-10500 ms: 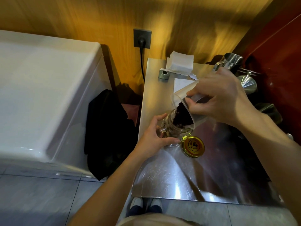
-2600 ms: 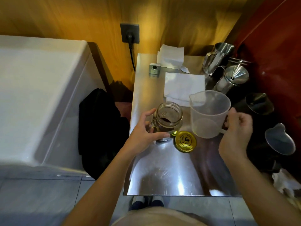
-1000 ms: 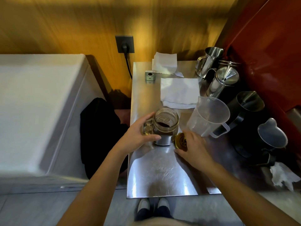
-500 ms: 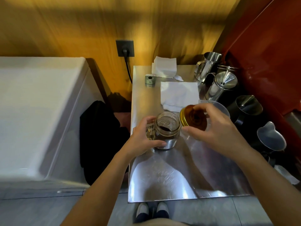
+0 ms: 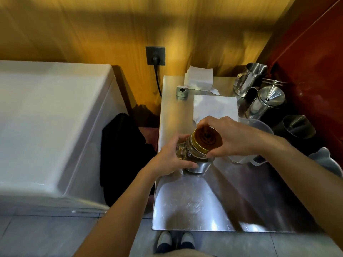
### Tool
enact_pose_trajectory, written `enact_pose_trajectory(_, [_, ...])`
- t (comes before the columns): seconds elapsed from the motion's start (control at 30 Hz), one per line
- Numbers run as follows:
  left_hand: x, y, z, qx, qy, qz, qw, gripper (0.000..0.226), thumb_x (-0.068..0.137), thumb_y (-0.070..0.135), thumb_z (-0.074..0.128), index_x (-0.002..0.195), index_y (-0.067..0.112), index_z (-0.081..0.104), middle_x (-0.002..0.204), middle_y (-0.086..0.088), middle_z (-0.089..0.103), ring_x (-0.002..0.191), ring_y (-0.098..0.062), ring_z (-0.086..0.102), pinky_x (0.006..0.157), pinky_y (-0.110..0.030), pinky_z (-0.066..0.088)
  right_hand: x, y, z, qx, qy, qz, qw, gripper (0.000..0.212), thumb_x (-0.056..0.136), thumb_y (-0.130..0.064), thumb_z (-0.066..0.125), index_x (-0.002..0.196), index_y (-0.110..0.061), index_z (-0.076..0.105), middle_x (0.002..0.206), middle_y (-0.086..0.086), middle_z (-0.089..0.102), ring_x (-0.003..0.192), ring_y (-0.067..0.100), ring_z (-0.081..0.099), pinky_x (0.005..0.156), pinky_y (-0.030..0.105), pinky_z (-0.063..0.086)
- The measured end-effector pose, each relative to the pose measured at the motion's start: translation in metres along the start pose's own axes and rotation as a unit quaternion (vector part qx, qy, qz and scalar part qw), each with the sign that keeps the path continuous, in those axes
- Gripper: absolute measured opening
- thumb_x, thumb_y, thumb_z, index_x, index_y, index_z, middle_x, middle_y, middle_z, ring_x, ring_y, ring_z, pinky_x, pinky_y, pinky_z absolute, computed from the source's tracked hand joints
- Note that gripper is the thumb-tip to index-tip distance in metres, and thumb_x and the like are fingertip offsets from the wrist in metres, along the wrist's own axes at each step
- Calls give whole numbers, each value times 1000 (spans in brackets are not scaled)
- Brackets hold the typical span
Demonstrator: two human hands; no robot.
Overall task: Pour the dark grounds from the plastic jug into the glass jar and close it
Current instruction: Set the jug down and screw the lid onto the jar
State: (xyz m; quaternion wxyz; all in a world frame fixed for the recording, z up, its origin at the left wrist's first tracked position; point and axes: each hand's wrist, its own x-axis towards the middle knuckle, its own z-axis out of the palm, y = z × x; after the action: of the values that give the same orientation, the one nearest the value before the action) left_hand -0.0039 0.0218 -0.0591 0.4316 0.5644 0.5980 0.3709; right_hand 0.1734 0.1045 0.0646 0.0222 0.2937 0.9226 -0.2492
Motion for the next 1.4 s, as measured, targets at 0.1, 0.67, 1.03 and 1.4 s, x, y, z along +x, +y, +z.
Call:
enact_pose_trajectory(0.1, [1,-1,-1,-11,-5,4,1000,73,64,28,90,114,45,40,124,12,54,120,-10,52,105,-42,44,4,-1,-1,-17,-22,-23,999,70,69,-26,79,126,-26,37,117,-4,51,100,9,47,75,8,39])
enact_pose_trajectory(0.67, [1,-4,2,3,5,-1,1000,77,67,26,91,123,31,39,124,7,54,117,-10,52,104,-40,45,19,-8,-5,-137,-74,-110,982,70,69,-34,77,129,-23,43,117,-2,53,102,15,46,81,27,46])
enact_pose_trajectory(1.03, [-3,2,2,-9,12,-3,1000,72,67,23,91,120,28,43,120,5,57,116,-18,55,102,-48,46,12,-6,5,-267,36,-40,962,101,50,-92,18,125,-28,39,102,-3,58,82,19,57,54,26,32])
enact_pose_trajectory(1.4, [-2,1,3,18,15,-19,1000,74,67,31,90,120,31,39,125,3,55,121,-19,50,106,-49,41,17,-13,-14,-94,-65,-38,993,65,67,-45,73,122,-31,41,105,-2,50,90,18,53,74,35,51])
